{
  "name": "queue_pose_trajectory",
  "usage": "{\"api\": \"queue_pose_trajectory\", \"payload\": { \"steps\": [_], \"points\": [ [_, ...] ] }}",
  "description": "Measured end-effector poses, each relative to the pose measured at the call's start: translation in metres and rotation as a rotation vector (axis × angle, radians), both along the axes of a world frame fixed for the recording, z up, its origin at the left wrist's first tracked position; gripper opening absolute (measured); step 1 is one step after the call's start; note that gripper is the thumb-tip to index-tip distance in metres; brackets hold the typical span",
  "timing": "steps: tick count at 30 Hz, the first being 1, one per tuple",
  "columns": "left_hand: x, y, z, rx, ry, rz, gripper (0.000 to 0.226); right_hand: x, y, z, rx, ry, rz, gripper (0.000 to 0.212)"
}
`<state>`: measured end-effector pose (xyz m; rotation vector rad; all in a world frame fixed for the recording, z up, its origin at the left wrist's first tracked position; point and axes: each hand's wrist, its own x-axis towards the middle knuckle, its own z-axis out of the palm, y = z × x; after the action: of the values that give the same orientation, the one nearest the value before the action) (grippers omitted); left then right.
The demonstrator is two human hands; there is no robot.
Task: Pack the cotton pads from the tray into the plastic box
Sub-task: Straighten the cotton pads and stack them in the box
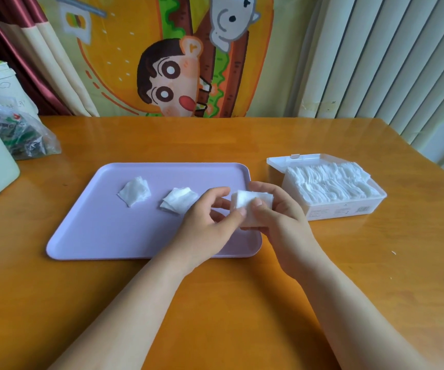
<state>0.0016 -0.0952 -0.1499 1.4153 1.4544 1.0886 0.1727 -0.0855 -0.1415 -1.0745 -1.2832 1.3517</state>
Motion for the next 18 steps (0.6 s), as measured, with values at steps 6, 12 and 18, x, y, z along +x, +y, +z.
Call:
{"api": "queue_pose_trajectory", "payload": {
  "steps": [6, 12, 18],
  "points": [
    [0.019, -0.005, 0.015, -0.011, -0.003, -0.112, 0.044, -0.008, -0.008, 0.009, -0.014, -0.140, 0.040, 0.035],
    [0.033, -0.002, 0.036, 0.042, -0.024, -0.119, 0.034, -0.003, -0.006, 0.029, 0.006, -0.191, -0.027, 0.053],
    [0.069, 0.011, 0.062, 0.086, -0.200, -0.097, 0.021, 0.055, 0.008, 0.063, -0.046, -0.170, 0.010, 0.035]
  ]
}}
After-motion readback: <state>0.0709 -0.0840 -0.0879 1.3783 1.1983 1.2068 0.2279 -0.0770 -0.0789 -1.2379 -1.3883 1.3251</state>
